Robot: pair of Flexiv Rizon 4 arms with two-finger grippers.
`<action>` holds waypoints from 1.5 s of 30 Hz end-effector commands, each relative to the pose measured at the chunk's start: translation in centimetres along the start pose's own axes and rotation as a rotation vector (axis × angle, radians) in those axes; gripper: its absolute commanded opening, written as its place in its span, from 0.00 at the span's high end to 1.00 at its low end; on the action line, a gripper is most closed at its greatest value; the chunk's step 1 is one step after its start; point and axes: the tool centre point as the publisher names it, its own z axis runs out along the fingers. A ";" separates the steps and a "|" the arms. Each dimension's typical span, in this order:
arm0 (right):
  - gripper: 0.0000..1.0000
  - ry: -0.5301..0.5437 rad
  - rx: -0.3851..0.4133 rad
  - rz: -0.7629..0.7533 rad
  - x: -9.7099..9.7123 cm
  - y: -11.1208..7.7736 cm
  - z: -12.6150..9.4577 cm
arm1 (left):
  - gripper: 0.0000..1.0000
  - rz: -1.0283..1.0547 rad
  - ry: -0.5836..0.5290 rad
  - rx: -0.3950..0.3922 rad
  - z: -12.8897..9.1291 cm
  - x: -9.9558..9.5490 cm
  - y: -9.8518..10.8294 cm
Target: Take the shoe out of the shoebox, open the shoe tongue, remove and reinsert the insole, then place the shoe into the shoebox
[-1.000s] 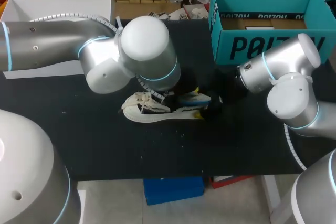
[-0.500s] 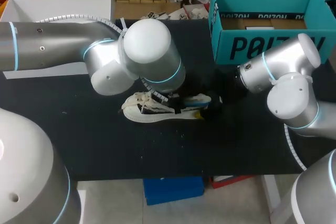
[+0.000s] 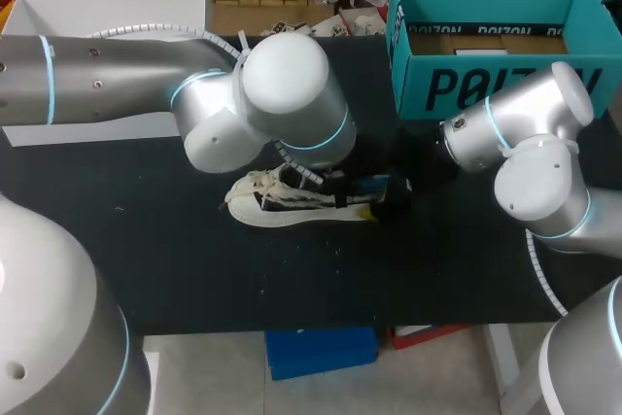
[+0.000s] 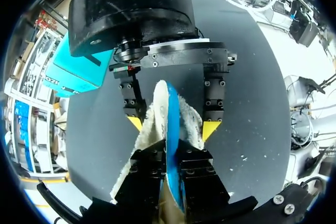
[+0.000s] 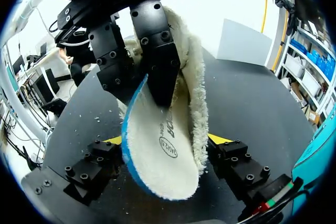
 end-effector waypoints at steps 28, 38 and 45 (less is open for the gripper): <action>1.00 0.000 0.003 0.001 -0.2 -0.3 0.3 | 1.00 -0.004 0.095 0.446 -15.1 2.3 -7.0; 1.00 0.000 0.003 0.001 -0.2 -0.3 0.3 | 1.00 -0.123 0.284 0.749 -20.0 1.1 -10.0; 1.00 0.000 0.003 0.001 -0.2 -0.3 0.3 | 1.00 -0.151 0.469 0.929 -21.7 0.1 -10.0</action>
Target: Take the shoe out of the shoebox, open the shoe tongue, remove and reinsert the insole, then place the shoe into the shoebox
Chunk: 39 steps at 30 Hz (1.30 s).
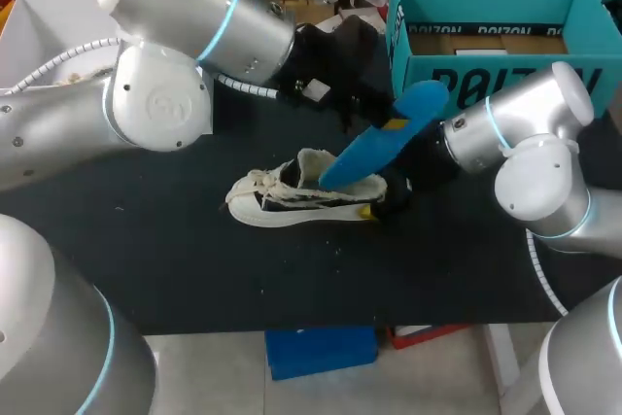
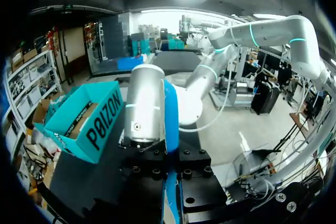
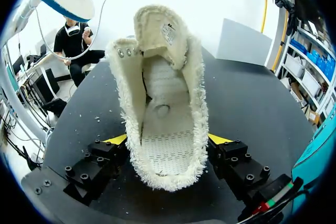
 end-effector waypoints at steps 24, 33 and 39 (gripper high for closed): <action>1.00 0.000 0.003 0.002 -0.2 -0.2 0.3 | 1.00 -0.238 0.188 0.426 -2.9 0.3 1.0; 1.00 0.000 0.003 0.002 -0.2 -0.2 0.3 | 1.00 -0.244 0.207 0.532 -5.5 1.2 -1.8; 1.00 0.000 0.003 0.002 -0.2 -0.2 0.3 | 1.00 -0.252 0.221 0.562 -7.0 2.0 -3.2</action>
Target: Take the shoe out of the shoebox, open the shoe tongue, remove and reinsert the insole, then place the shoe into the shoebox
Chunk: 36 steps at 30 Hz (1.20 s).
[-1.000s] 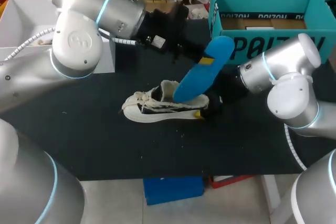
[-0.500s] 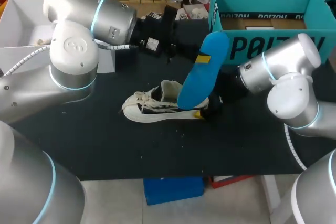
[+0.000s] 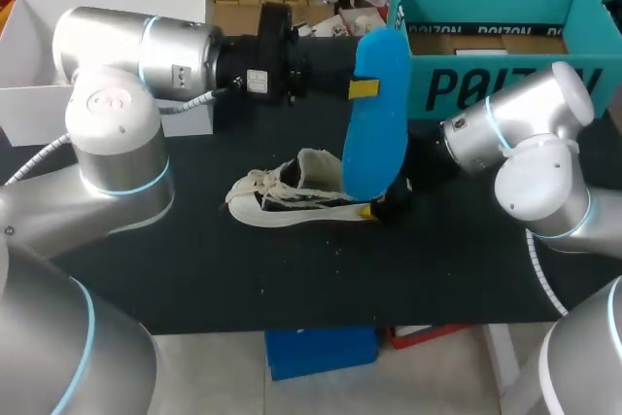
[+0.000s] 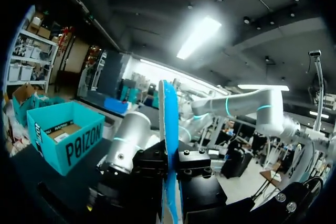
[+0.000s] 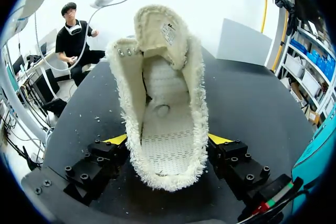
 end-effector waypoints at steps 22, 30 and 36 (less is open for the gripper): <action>1.00 0.000 0.003 0.001 -0.2 -0.2 0.3 | 1.00 0.029 0.052 0.127 -1.5 7.3 -4.9; 1.00 0.000 0.003 0.001 -0.2 -0.2 0.3 | 1.00 0.043 0.048 0.123 -1.8 8.2 -5.5; 1.00 0.000 0.003 0.001 -0.2 -0.2 0.3 | 1.00 0.043 0.052 0.128 -1.9 8.4 -5.6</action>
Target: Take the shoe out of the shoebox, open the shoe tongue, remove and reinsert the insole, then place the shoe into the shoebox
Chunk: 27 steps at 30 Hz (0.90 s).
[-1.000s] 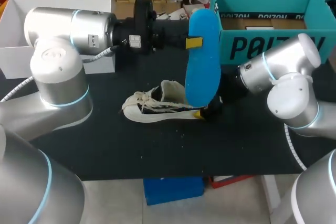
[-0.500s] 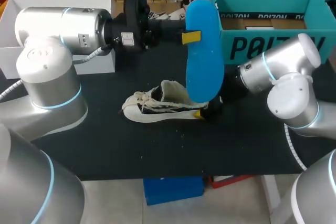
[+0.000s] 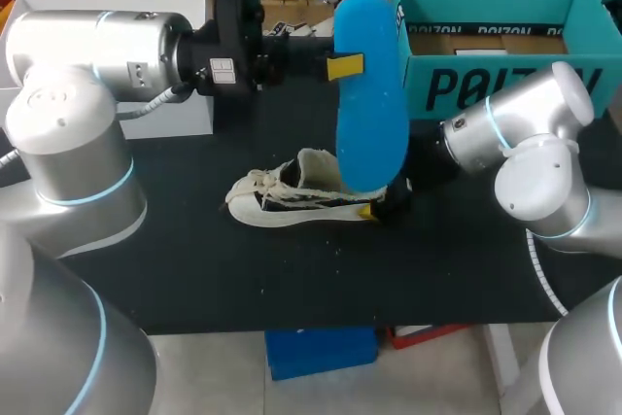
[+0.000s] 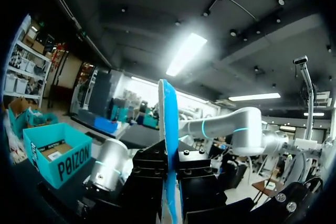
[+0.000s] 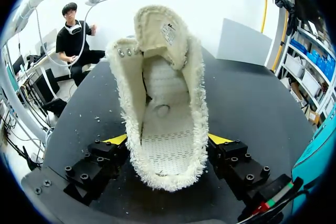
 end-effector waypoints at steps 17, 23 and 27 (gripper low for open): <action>0.00 -0.036 0.178 -0.090 -0.6 0.2 -2.2 | 1.00 0.002 -0.006 0.002 -0.1 0.2 0.1; 0.00 -0.015 0.300 -0.135 -0.9 0.1 -3.1 | 1.00 0.002 -0.006 0.002 -0.1 0.2 0.1; 0.00 -0.005 0.390 -0.137 -1.1 0.0 -3.4 | 1.00 0.002 -0.006 0.002 -0.1 0.2 0.1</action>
